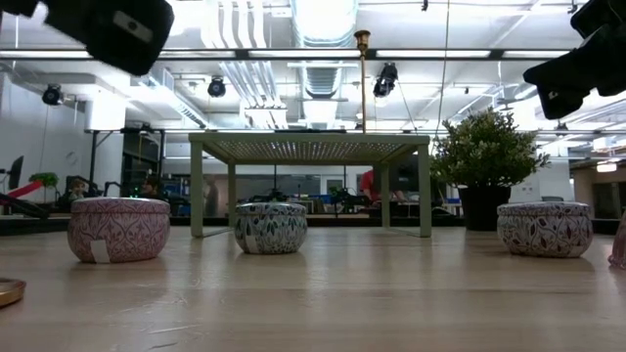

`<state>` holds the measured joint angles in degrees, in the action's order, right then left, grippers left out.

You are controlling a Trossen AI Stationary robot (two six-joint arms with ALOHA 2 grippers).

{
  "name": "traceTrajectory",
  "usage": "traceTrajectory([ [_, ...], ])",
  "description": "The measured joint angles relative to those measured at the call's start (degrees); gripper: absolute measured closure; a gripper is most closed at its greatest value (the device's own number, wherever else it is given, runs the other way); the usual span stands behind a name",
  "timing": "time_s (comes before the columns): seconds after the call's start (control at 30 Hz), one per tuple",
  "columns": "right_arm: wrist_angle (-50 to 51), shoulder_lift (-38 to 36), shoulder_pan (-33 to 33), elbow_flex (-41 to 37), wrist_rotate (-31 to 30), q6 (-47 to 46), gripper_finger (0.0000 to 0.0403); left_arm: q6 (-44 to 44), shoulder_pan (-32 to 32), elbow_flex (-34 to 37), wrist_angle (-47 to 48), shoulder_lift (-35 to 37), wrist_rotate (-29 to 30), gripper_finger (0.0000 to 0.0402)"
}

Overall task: Pick & Place candle stick holders
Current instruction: Put the left gold candle holder on the shelf

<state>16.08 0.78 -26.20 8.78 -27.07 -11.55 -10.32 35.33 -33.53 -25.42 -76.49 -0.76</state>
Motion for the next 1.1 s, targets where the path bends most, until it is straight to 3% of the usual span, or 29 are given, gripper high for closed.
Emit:
traceTrajectory([
  [0.6,-0.02,0.00,-0.02,0.00,0.00,-0.28,0.0394,4.63,-0.36,0.04,-0.02,1.47,0.34,0.0379],
  [0.93,-0.02,0.00,-0.02,0.00,0.00,-0.33,0.0394,5.97,-0.42,0.04,-0.40,1.70,1.20,0.0368],
  [1.1,-0.02,0.00,-0.02,0.00,0.02,-0.28,0.0394,7.88,-1.16,-1.32,-0.52,1.72,5.81,0.0383],
])
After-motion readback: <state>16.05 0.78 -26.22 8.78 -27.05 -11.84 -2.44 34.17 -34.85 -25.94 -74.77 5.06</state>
